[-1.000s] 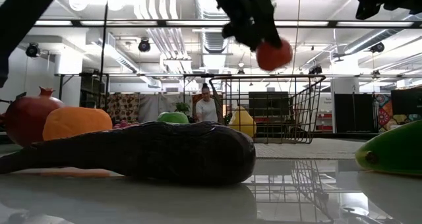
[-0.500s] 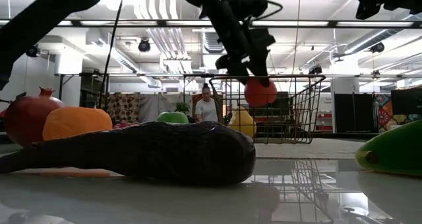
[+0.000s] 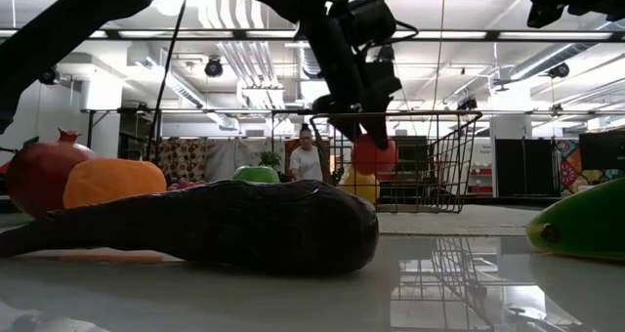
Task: Build produce basket
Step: Put the red apple into the wire basket, then put the lemon into the wire basket
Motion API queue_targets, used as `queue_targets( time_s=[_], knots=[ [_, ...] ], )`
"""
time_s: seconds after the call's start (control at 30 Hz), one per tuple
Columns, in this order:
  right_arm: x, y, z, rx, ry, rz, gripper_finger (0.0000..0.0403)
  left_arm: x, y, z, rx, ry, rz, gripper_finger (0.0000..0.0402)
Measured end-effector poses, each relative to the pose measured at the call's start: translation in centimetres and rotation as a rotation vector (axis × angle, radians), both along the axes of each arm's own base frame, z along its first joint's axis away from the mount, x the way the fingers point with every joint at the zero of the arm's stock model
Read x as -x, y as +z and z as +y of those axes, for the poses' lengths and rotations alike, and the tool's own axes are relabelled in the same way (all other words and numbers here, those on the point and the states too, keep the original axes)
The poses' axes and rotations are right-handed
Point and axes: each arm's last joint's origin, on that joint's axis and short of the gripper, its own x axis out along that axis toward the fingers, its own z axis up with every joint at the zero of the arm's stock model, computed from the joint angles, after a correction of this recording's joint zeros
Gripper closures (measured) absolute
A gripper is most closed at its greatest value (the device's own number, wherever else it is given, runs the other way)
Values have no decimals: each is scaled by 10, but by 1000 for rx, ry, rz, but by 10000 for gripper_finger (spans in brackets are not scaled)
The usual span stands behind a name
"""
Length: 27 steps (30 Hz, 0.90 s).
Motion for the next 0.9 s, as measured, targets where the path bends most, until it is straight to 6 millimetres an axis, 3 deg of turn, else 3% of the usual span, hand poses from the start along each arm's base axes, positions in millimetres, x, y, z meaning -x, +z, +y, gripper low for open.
queue_targets(
  time_s=[0.2,0.5,0.9],
  knots=[
    [0,0,0,1,0,1,291,0,-2,-1,4,4,-2,127],
    [0,-1,0,2,-1,6,291,1,-9,-1,10,4,19,83],
    [0,-1,0,5,-2,6,291,2,-14,-2,6,-15,41,80]
  ],
)
